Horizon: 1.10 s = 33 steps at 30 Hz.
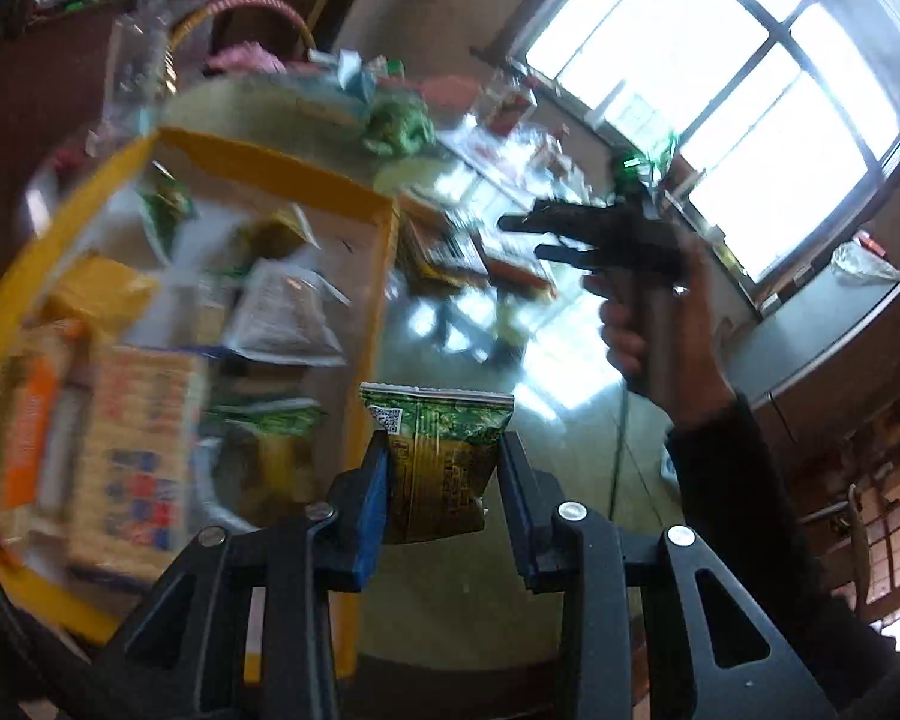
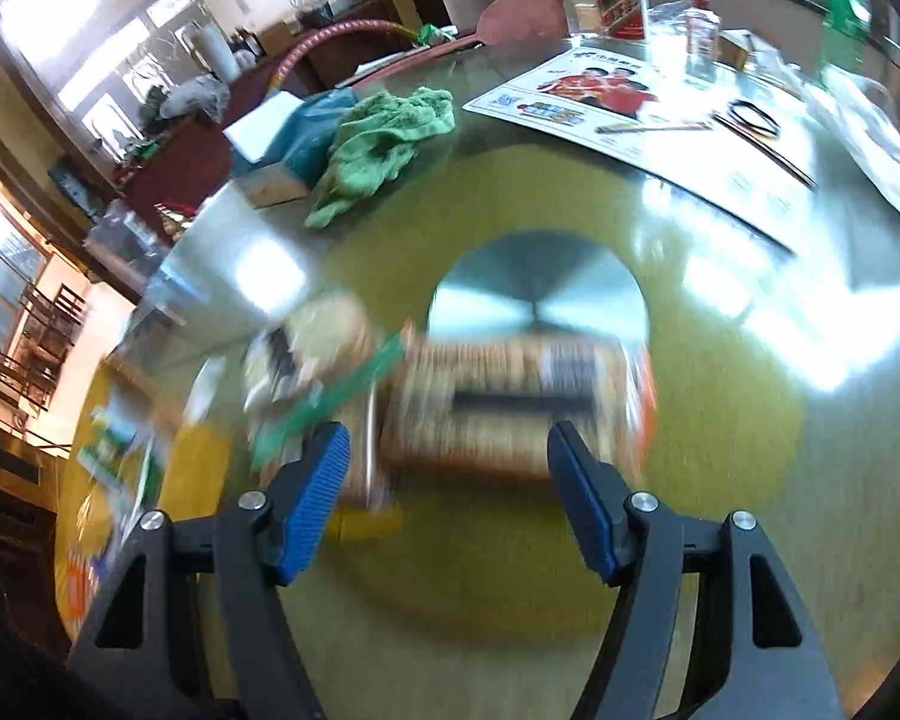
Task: Organize snacks
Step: 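Grasp the dark green packet with the left tool while the right tool reaches the long cracker packet, then grasp the long orange-edged cracker packet with the right tool, then hold green packet with left tool while right tool carries cracker packet to tray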
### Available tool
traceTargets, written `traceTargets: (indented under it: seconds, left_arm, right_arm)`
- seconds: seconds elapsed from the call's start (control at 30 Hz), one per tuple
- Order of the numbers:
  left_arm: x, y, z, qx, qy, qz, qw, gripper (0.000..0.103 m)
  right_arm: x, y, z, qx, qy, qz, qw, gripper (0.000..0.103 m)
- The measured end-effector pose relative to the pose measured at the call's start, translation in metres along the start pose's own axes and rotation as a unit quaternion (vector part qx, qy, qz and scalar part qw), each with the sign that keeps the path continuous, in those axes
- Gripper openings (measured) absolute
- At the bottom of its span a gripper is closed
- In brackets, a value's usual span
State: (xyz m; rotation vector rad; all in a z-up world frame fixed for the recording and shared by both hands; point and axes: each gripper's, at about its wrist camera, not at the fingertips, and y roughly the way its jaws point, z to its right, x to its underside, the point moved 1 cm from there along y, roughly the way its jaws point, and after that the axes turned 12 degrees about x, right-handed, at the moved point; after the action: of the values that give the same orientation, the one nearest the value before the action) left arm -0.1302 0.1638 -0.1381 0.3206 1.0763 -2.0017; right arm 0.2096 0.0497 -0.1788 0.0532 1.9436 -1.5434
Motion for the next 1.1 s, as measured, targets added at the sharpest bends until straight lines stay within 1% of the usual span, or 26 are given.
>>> traceTargets:
  seconds: [0.03,0.07,0.1,0.13,0.2,0.3,0.47,0.7,0.87,0.97,1.1]
  left_arm:
    - [0.0,-0.007,-0.002,-0.001,-0.002,0.006,1.0,0.034]
    - [0.0,-0.011,-0.005,-0.001,-0.006,0.011,0.9999,0.034]
    - [0.001,-0.017,-0.009,-0.002,-0.005,0.017,0.9998,0.034]
    - [0.003,-0.023,-0.012,-0.007,-0.005,0.023,0.9997,0.034]
    - [0.005,-0.031,-0.023,-0.014,-0.013,0.028,0.9994,0.034]
    - [0.005,-0.037,-0.036,-0.012,-0.026,0.032,0.9991,0.034]
    - [0.006,-0.046,-0.05,-0.009,-0.035,0.04,0.9986,0.034]
    - [0.01,-0.056,-0.062,0.0,-0.04,0.041,0.9984,0.034]
    - [0.012,-0.054,-0.066,-0.007,-0.041,0.035,0.9985,0.034]
    - [0.008,-0.047,-0.066,-0.019,-0.037,0.026,0.9988,0.034]
    - [0.005,-0.044,-0.062,-0.023,-0.029,0.027,0.9989,0.034]
  right_arm:
    - [-0.013,0.013,-0.003,0.018,-0.013,0.0,1.0,0.069]
    - [-0.021,0.023,-0.001,0.038,-0.011,0.001,0.999,0.069]
    - [-0.026,0.028,-0.001,0.045,-0.01,0.001,0.999,0.069]
    - [-0.033,0.036,-0.002,0.047,-0.022,0.001,0.999,0.069]
    - [-0.039,0.049,0.003,0.041,-0.012,-0.017,0.999,0.069]
    - [-0.035,0.049,0.005,0.032,-0.012,-0.019,0.999,0.07]
    - [-0.012,0.036,0.007,0.013,-0.025,-0.037,0.999,0.07]
    - [0.038,0.009,0.008,0.007,-0.032,-0.035,0.999,0.07]
    - [0.07,-0.008,0.005,0.011,-0.036,-0.032,0.999,0.07]
    - [0.084,-0.016,0.002,0.01,-0.036,-0.037,0.999,0.07]
    - [0.1,-0.025,0.002,0.004,-0.027,-0.045,0.999,0.072]
